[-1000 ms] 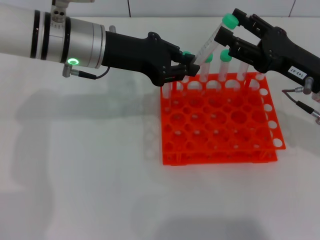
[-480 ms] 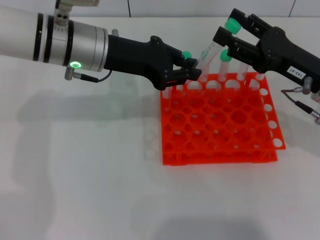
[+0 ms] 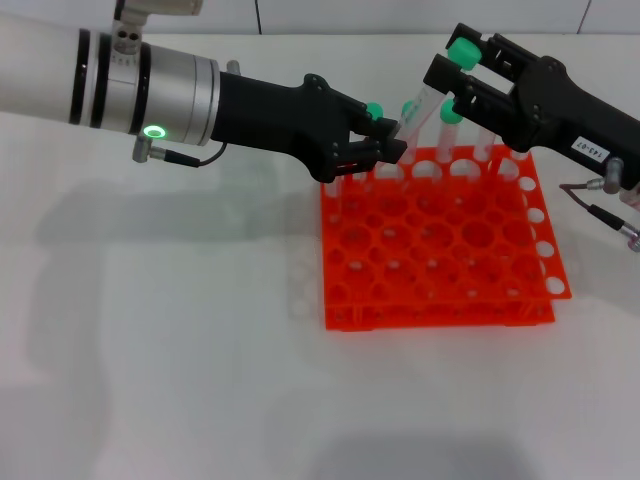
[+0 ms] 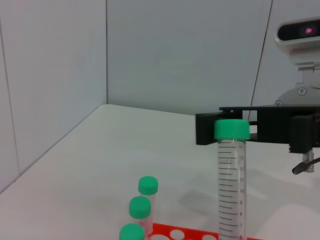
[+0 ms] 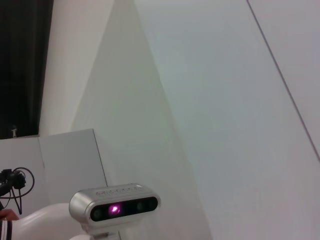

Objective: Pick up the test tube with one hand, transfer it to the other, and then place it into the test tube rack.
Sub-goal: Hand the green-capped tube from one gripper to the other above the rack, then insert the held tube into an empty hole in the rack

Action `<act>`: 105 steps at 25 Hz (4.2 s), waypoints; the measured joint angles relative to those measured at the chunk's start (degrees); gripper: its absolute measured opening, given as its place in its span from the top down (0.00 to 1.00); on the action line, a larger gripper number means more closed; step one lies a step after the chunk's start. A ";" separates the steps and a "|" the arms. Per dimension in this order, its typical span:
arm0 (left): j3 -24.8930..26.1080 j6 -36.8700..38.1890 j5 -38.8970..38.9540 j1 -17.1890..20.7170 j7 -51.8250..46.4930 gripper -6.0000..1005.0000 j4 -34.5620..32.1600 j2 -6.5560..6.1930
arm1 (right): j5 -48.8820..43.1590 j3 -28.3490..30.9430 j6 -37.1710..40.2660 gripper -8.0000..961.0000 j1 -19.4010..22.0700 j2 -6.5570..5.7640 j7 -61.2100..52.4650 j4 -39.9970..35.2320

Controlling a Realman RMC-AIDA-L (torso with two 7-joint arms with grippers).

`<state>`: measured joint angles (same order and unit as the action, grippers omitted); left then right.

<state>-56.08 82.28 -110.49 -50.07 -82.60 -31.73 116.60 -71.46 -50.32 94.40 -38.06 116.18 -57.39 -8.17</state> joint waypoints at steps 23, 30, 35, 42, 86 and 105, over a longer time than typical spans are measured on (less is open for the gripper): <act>-1.44 -0.08 0.14 -0.31 -0.35 0.80 -0.01 0.89 | 0.11 -0.23 -1.11 0.74 -0.31 0.01 0.21 -0.20; -1.52 0.24 -0.16 2.18 -5.71 0.80 -6.50 1.38 | 0.44 -0.14 -1.05 0.74 0.18 -0.16 0.03 -0.57; -1.52 1.40 0.29 6.26 -9.18 0.80 -13.94 2.37 | -0.06 -0.20 -1.11 0.74 0.57 -0.31 0.02 -0.76; -1.30 5.16 0.78 11.09 -12.56 0.52 -20.82 2.50 | -0.15 -0.55 -1.46 0.74 0.62 -0.55 0.00 -1.00; 2.03 2.93 24.15 47.67 14.94 0.14 -17.66 2.64 | 0.45 -8.22 -14.67 0.74 -7.98 0.00 9.23 2.35; 2.03 1.95 23.74 45.29 15.54 0.14 -15.62 2.49 | 0.35 -8.21 -17.33 0.73 -8.12 0.00 11.24 4.93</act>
<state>-54.05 84.23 -86.75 -4.78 -67.06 -47.35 119.09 -71.11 -58.54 77.07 -46.18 116.19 -46.15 -3.24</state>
